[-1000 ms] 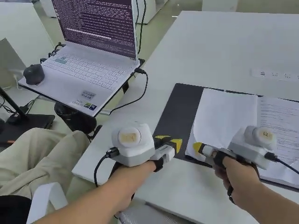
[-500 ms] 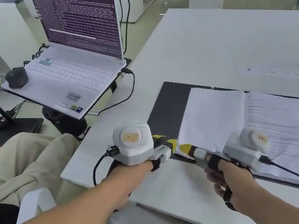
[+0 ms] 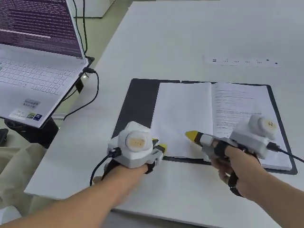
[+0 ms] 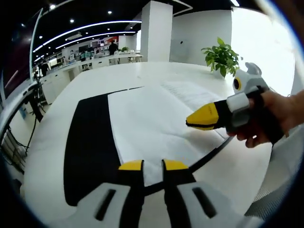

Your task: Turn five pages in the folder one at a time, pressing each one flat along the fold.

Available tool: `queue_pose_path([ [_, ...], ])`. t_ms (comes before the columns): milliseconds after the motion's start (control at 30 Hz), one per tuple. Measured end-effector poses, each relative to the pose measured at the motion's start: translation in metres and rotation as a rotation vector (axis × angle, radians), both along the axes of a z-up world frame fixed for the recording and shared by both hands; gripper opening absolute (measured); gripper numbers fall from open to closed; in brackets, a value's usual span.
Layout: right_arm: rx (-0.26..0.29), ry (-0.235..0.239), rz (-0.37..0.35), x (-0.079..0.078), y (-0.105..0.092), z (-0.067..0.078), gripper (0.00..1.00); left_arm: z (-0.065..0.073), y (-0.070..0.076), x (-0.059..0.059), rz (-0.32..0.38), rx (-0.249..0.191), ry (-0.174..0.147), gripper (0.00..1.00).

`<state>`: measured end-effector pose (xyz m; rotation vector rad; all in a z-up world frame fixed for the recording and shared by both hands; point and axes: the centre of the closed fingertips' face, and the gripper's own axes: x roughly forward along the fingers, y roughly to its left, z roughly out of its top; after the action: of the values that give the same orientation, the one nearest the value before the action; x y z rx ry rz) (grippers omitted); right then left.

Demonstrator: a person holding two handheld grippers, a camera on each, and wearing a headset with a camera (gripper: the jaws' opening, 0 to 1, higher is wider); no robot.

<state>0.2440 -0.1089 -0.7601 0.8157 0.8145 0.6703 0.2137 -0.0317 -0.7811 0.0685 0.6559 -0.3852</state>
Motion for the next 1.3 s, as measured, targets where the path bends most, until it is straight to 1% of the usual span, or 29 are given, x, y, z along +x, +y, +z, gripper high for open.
queue_pose_path([
  [33,0.001,0.001,-0.006,0.004,-0.003,0.0,0.04,-0.003,0.002,0.0,0.01,0.016,-0.003,0.13],
  [67,0.001,0.001,-0.008,0.007,-0.005,0.0,0.03,-0.005,0.005,0.0,0.016,0.023,-0.001,0.13],
  [100,0.001,0.004,-0.013,0.01,-0.007,0.0,0.03,-0.008,0.006,-0.001,0.024,0.019,0.009,0.13],
  [133,0.002,0.007,-0.015,0.011,-0.009,-0.001,0.03,-0.01,0.007,-0.002,0.026,0.022,0.013,0.13],
  [167,0.003,0.009,-0.017,0.013,-0.01,-0.001,0.02,-0.007,0.008,-0.002,0.022,0.031,-0.009,0.13],
  [267,-0.002,0.018,-0.024,0.019,-0.014,-0.004,0.0,-0.008,0.007,-0.004,0.012,0.051,-0.014,0.12],
  [300,0.002,0.026,-0.03,0.023,-0.016,-0.005,0.0,-0.008,0.007,-0.004,0.007,0.063,-0.021,0.12],
  [400,0.007,0.042,-0.052,0.034,-0.022,-0.006,0.0,-0.008,0.008,-0.003,0.017,0.055,-0.019,0.12],
  [467,0.018,0.06,-0.07,0.043,-0.026,-0.005,0.0,-0.008,0.008,-0.003,0.013,0.063,-0.022,0.12],
  [567,0.011,0.07,-0.079,0.057,-0.031,-0.004,0.0,-0.008,0.008,-0.003,0.017,0.065,-0.022,0.12],
  [667,0.012,0.1,-0.109,0.074,-0.037,-0.005,0.0,-0.008,0.008,-0.003,0.019,0.065,-0.029,0.12],
  [733,0.024,0.122,-0.126,0.08,-0.04,-0.006,0.0,-0.007,0.008,-0.003,0.019,0.067,-0.033,0.12],
  [767,0.032,0.139,-0.14,0.084,-0.041,-0.008,0.0,-0.007,0.009,-0.003,0.021,0.065,-0.032,0.12],
  [800,0.041,0.166,-0.158,0.088,-0.044,-0.01,0.0,-0.007,0.008,-0.003,0.022,0.065,-0.032,0.12],
  [833,0.049,0.173,-0.169,0.092,-0.045,-0.012,0.0,-0.007,0.008,-0.002,0.022,0.065,-0.032,0.12],
  [900,0.04,0.179,-0.173,0.097,-0.049,-0.017,0.0,-0.007,0.009,-0.002,0.024,0.063,-0.031,0.12],
  [933,0.084,0.211,-0.176,0.098,-0.047,-0.015,0.0,-0.008,0.009,-0.002,0.024,0.065,-0.031,0.12],
  [1033,0.086,0.203,-0.205,0.106,-0.05,-0.016,0.0,-0.008,0.009,-0.002,0.031,0.06,-0.033,0.12],
  [1167,0.122,0.231,-0.239,0.118,-0.052,-0.017,0.0,-0.008,0.009,-0.002,0.034,0.057,-0.033,0.12],
  [1300,0.134,0.239,-0.258,0.126,-0.052,-0.018,0.0,-0.008,0.01,-0.002,0.036,0.056,-0.033,0.12],
])
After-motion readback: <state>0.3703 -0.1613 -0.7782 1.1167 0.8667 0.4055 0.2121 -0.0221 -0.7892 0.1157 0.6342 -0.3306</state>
